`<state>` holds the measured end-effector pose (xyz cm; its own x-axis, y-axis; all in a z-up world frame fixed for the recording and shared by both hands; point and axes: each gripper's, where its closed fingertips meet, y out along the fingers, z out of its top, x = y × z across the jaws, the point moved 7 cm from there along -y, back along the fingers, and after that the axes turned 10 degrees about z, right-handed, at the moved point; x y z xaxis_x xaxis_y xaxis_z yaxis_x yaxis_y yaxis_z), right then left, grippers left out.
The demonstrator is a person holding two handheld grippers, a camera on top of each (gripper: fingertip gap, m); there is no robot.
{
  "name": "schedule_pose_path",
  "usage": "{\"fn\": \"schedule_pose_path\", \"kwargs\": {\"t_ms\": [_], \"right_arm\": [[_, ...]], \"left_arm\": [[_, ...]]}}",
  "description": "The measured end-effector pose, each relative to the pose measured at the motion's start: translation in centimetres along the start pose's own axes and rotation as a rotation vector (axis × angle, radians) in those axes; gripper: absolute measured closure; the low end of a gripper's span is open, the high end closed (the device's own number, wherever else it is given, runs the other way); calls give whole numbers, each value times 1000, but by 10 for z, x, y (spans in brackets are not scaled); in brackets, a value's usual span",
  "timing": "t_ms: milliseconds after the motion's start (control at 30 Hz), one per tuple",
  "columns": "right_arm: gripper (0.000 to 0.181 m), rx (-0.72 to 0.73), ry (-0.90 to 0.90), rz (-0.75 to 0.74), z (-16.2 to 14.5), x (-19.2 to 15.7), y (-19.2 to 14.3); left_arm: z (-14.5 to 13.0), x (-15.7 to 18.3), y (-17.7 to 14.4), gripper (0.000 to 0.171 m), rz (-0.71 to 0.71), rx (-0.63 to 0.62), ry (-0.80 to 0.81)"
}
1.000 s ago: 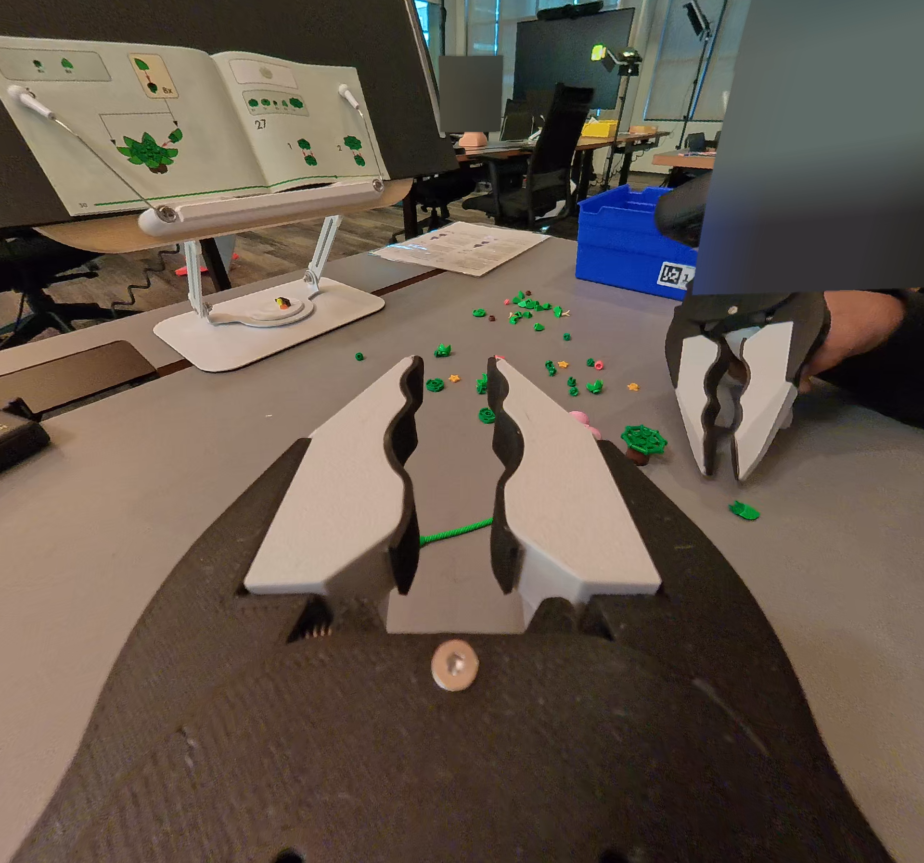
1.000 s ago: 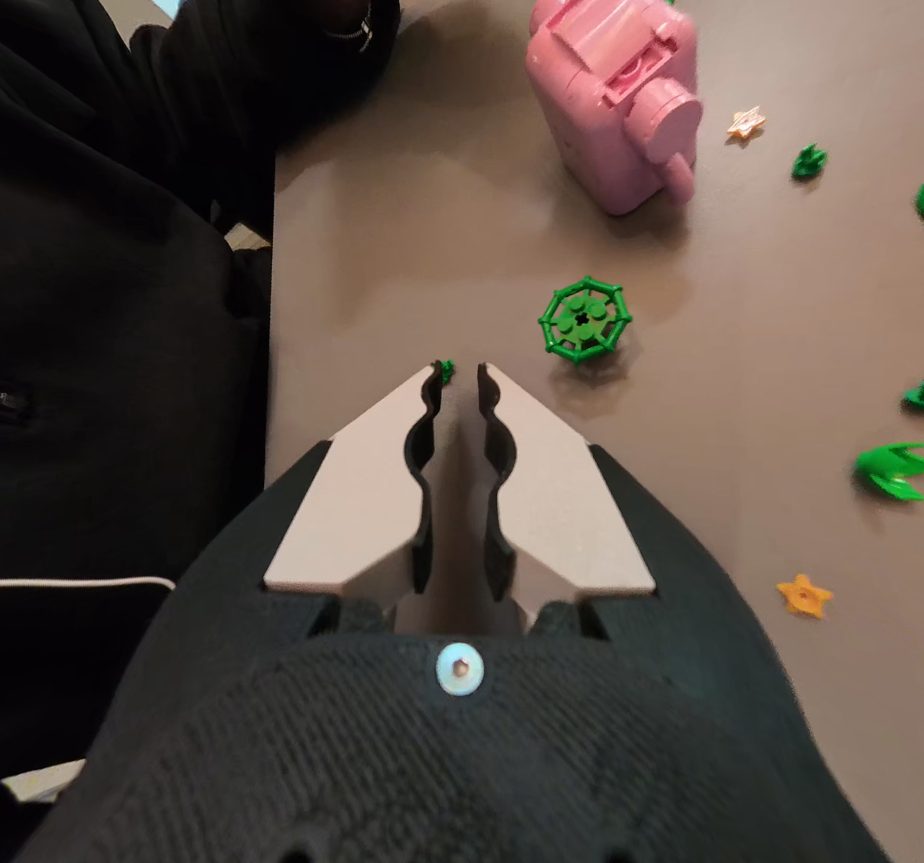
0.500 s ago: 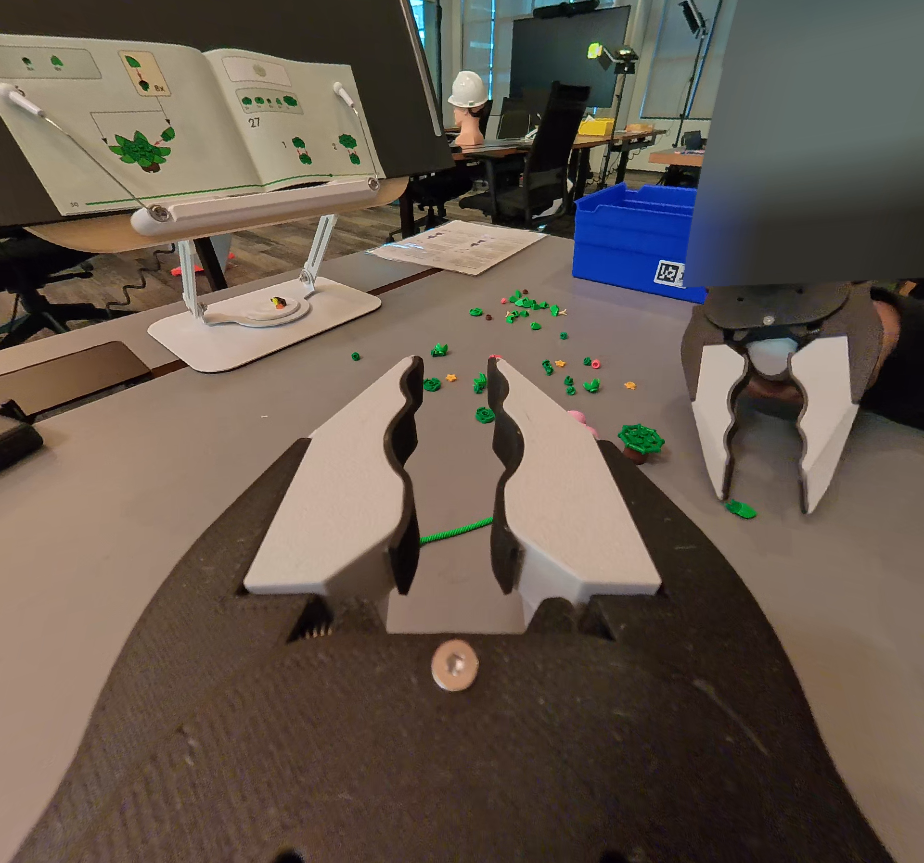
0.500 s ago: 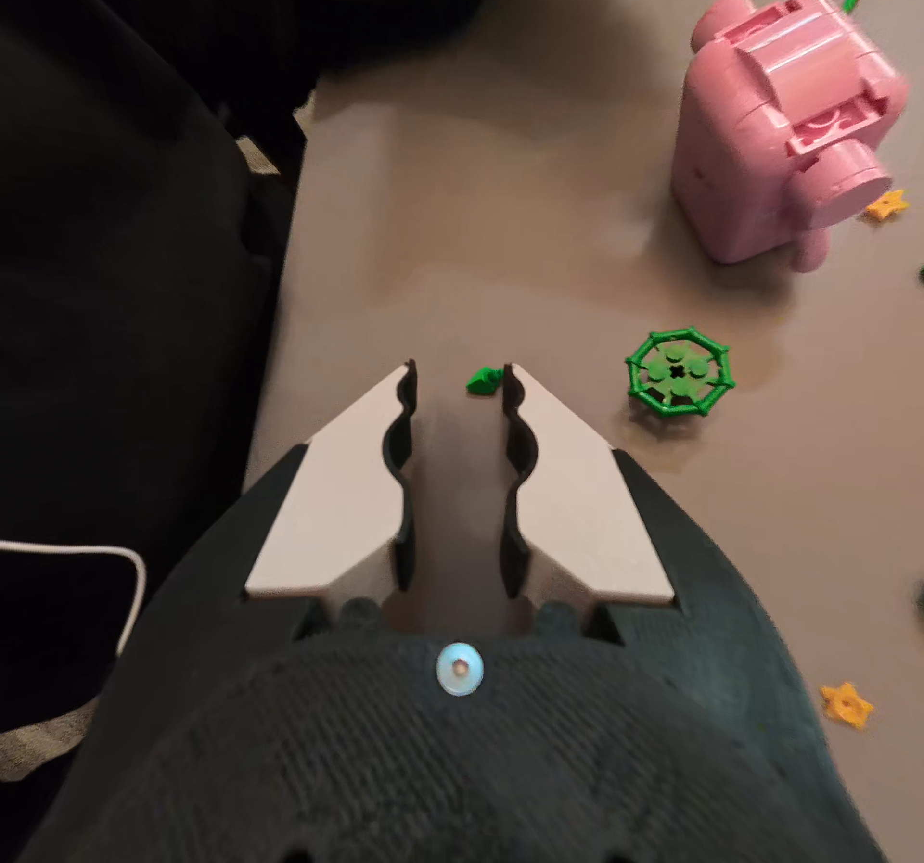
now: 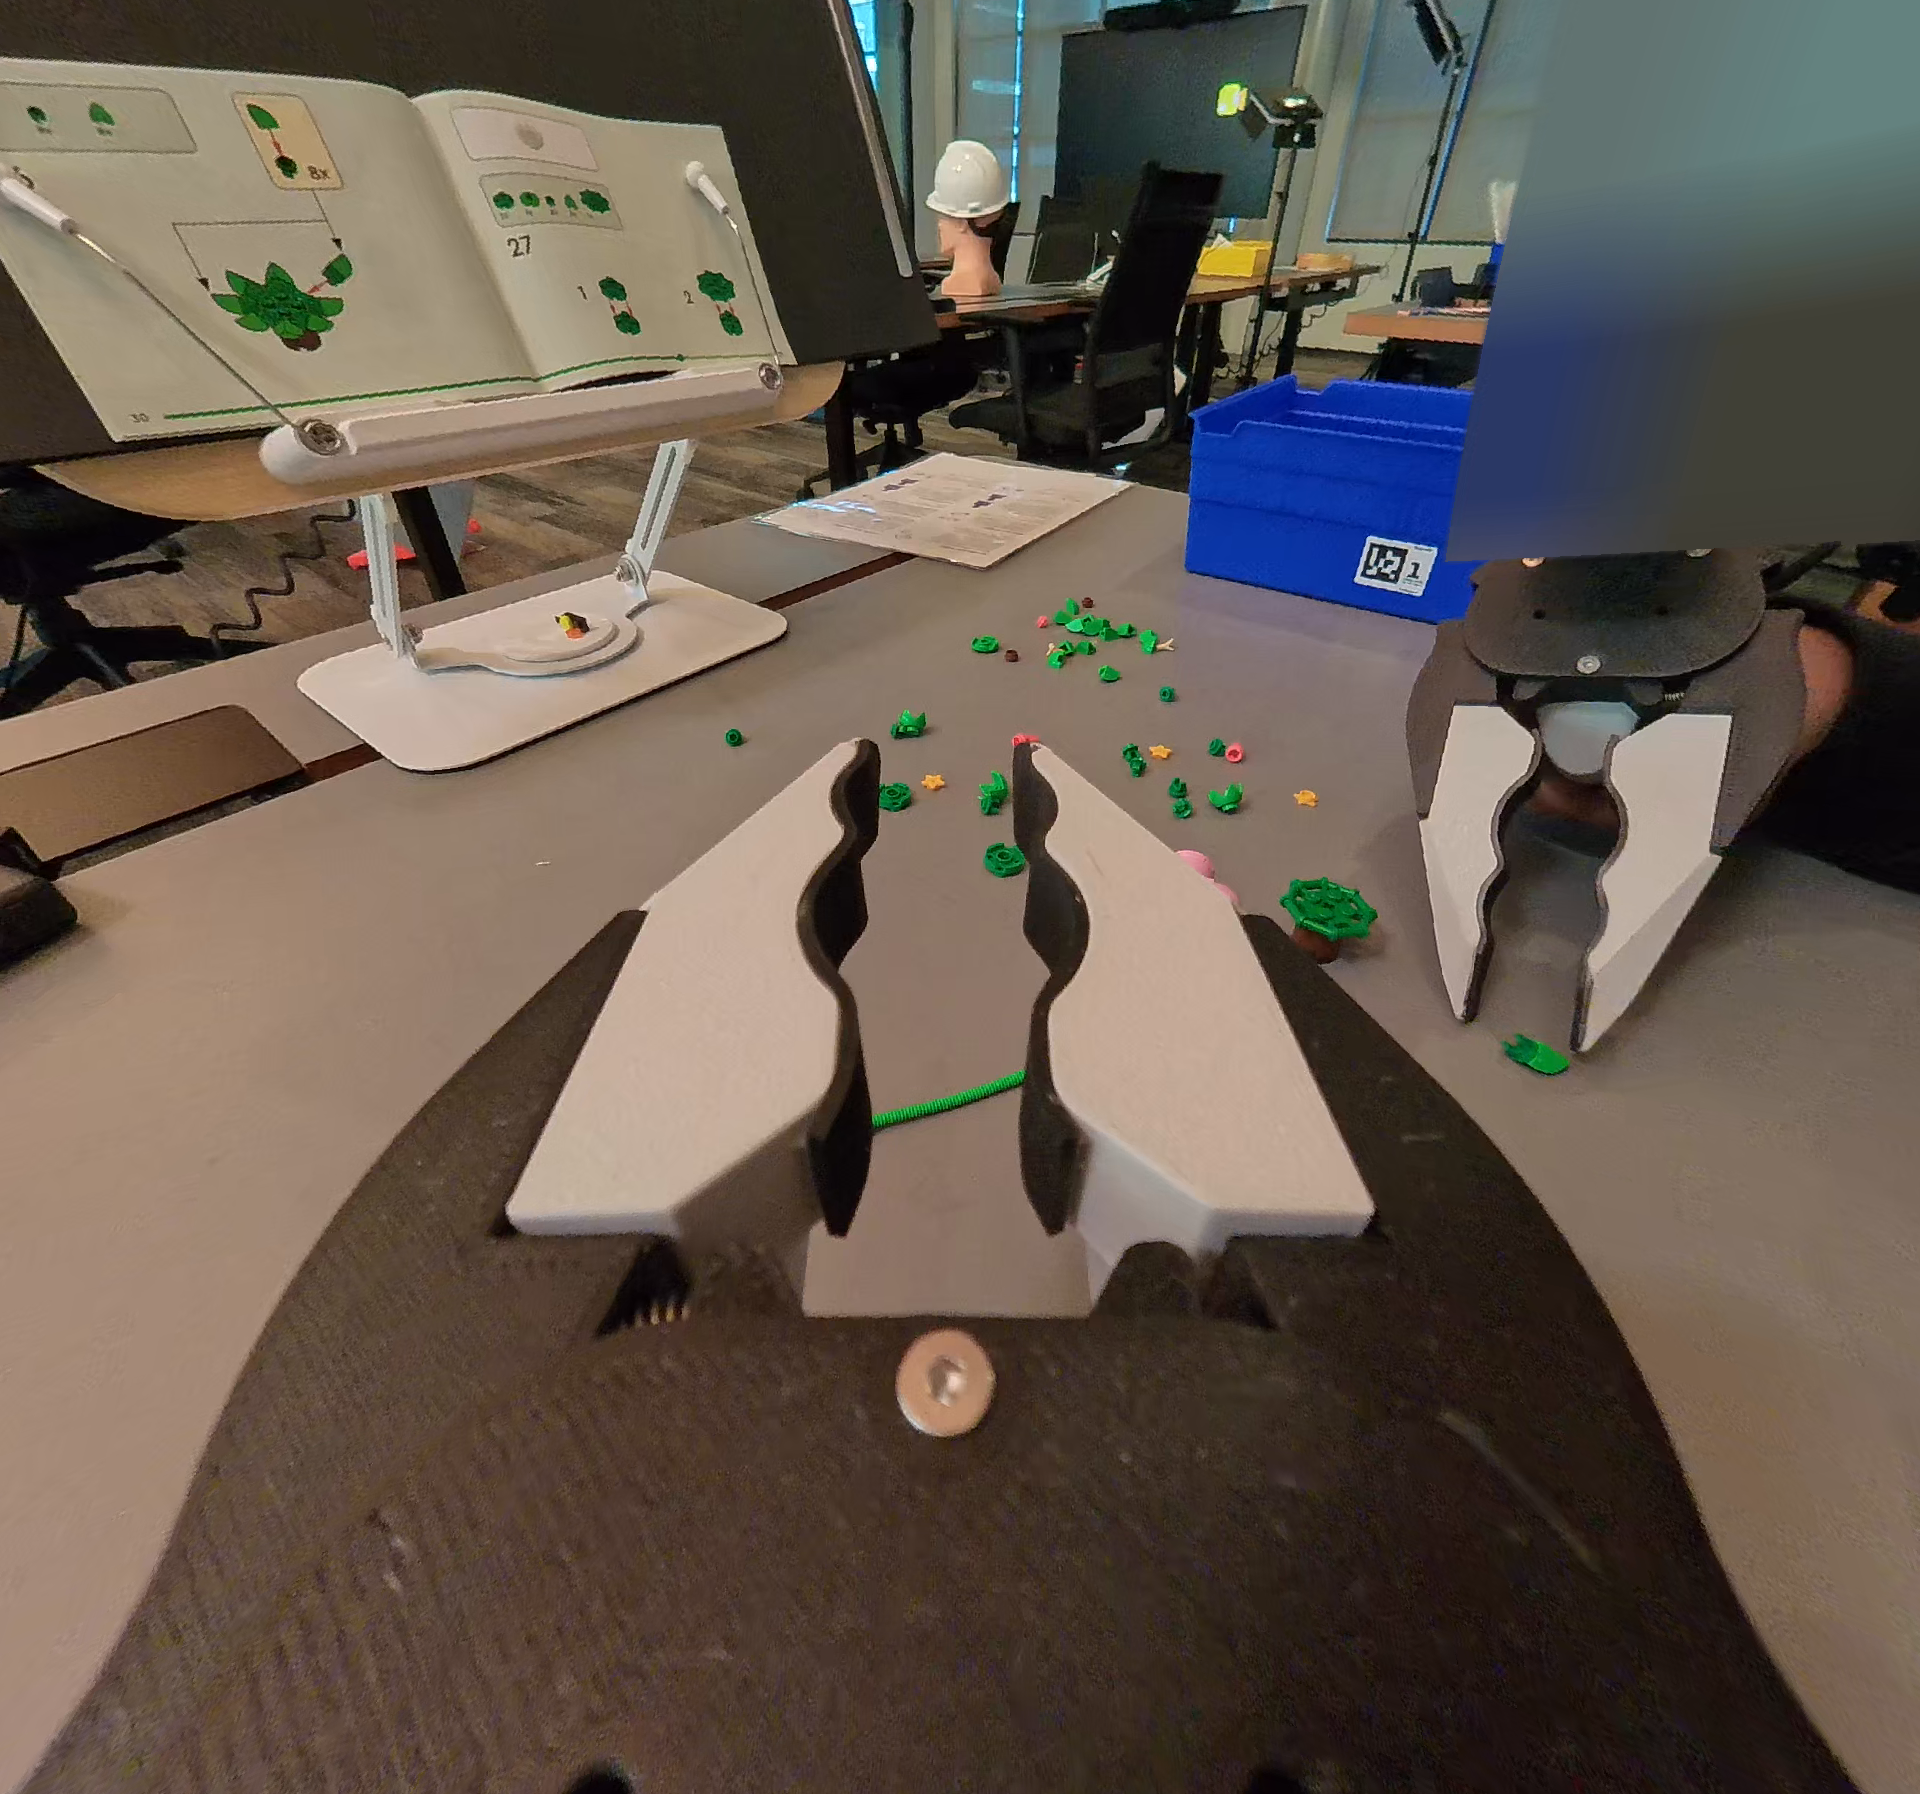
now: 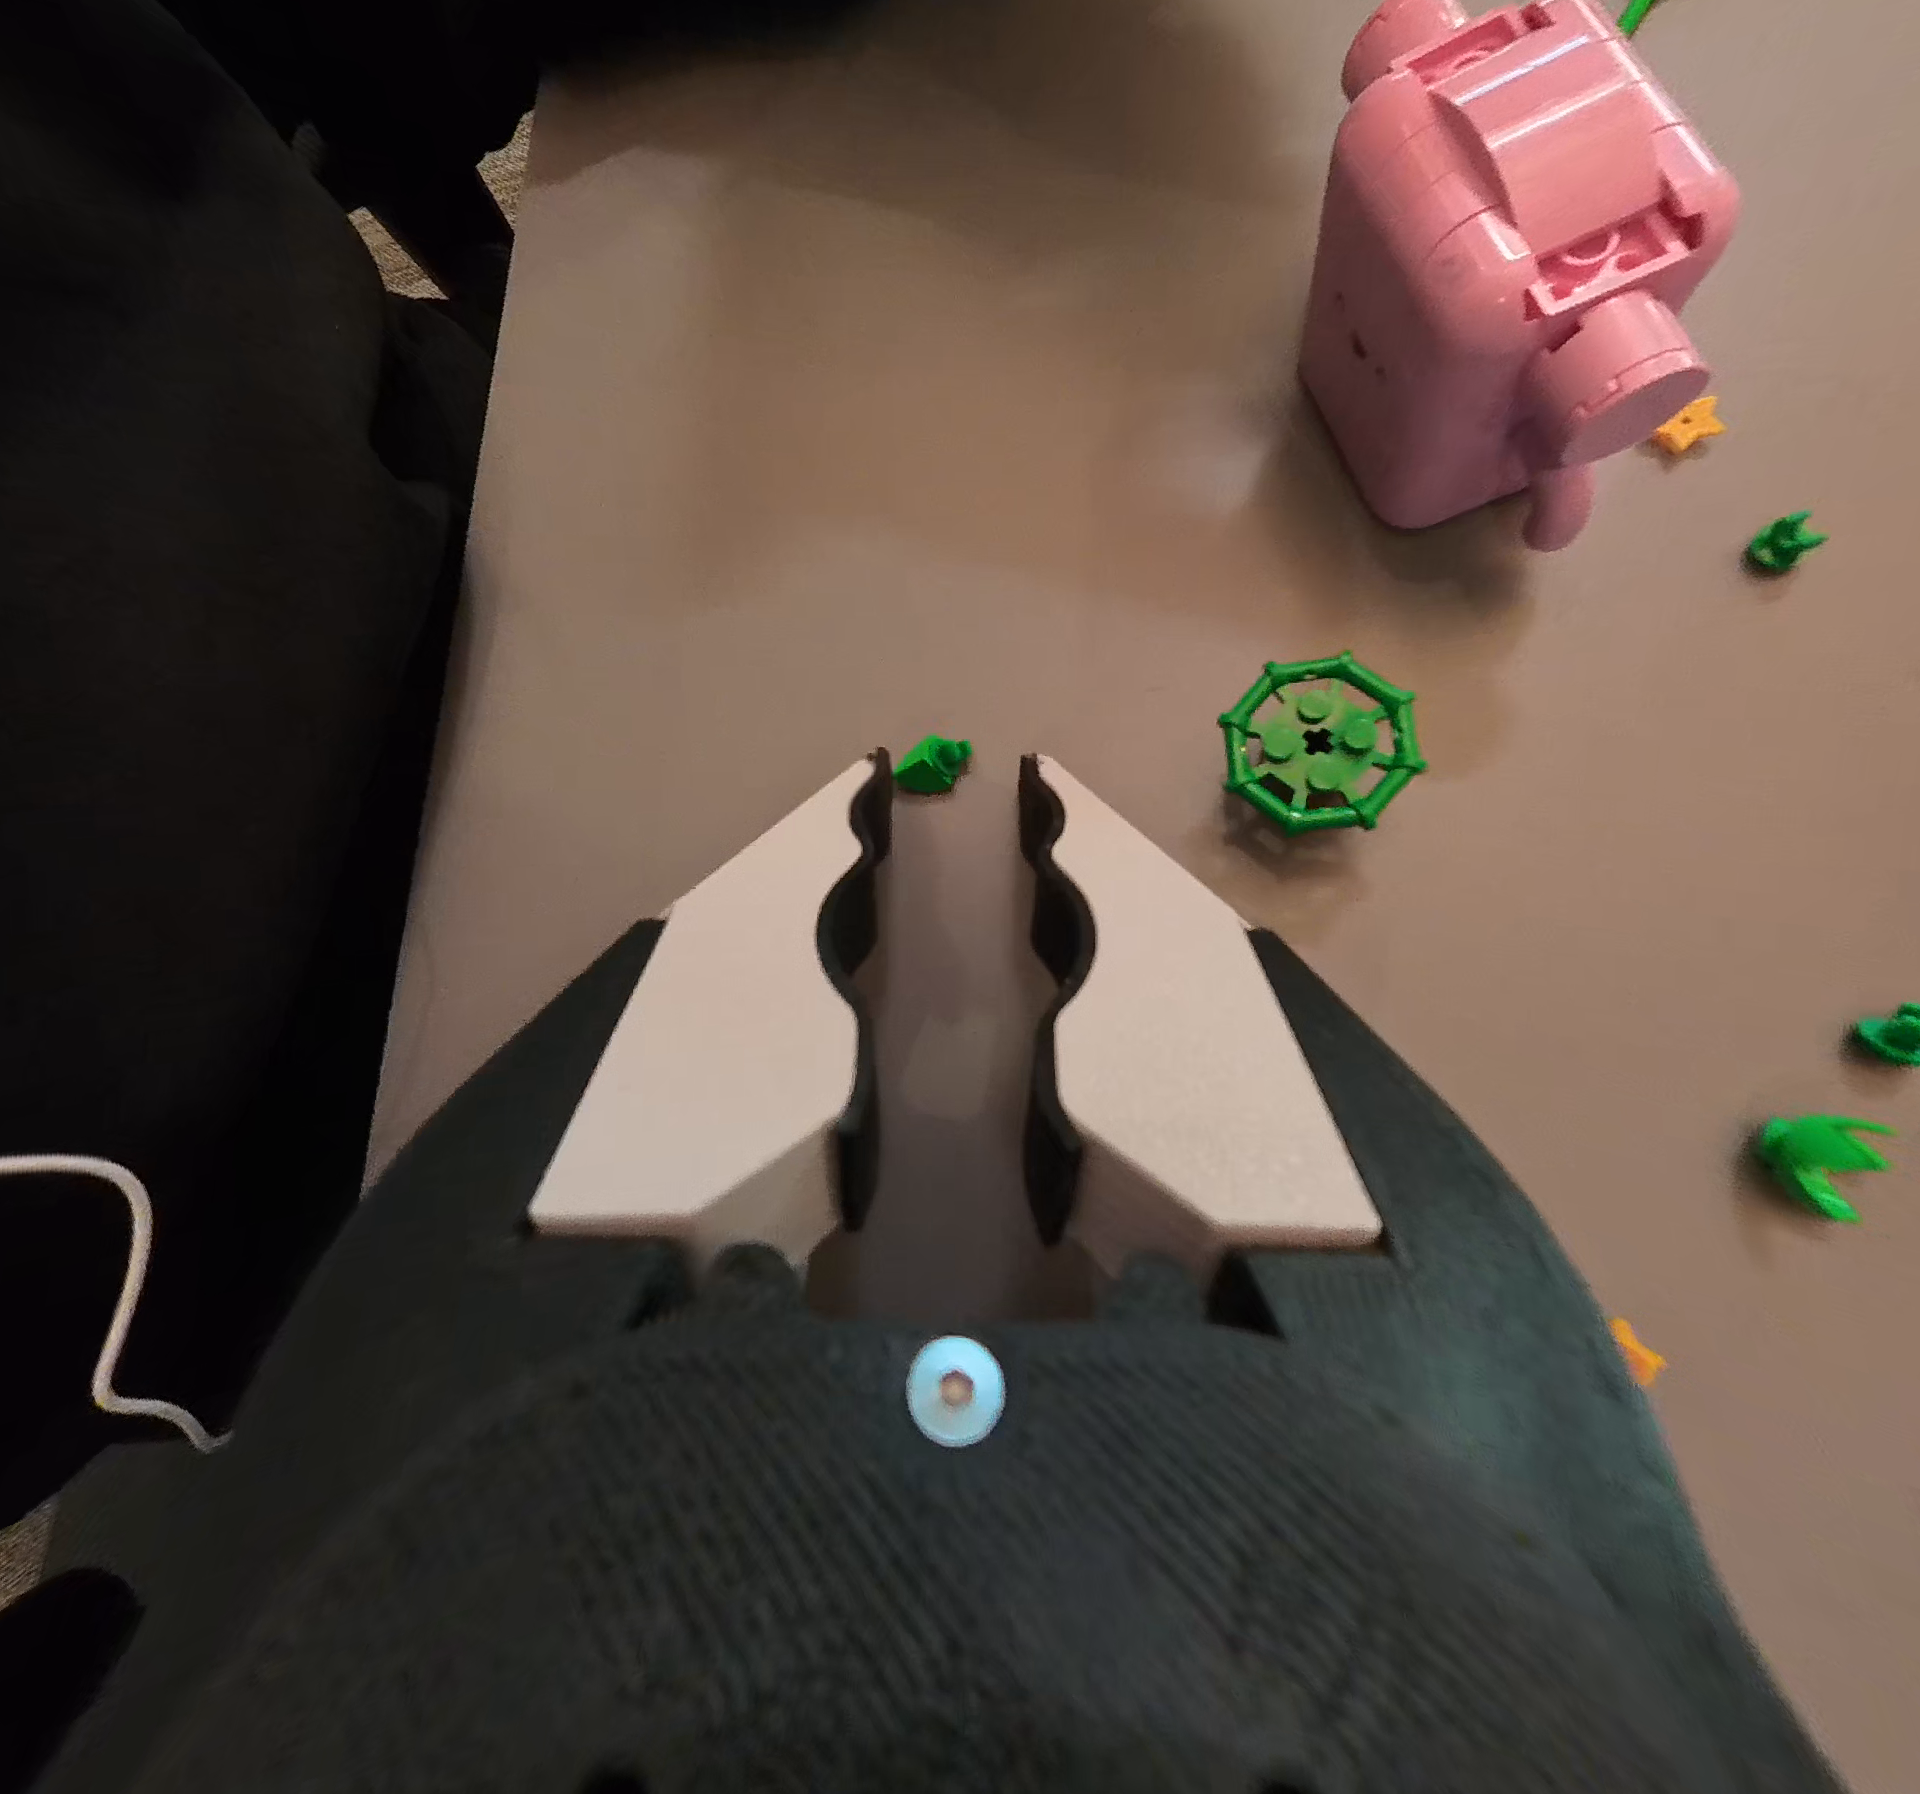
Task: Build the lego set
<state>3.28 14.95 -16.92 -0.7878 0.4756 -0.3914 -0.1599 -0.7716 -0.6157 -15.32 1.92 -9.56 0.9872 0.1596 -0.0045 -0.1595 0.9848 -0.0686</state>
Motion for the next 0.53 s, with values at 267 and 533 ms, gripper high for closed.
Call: {"fn": "schedule_pose_path", "kwargs": {"t_ms": [267,533], "right_arm": [[160,-2,-2,-22,-1,2,-3],[156,4,-8,-36,0,3,-3]], "left_arm": [[0,1,0,149,-3,-2,3],[-1,2,1,149,-7,-7,5]]}}
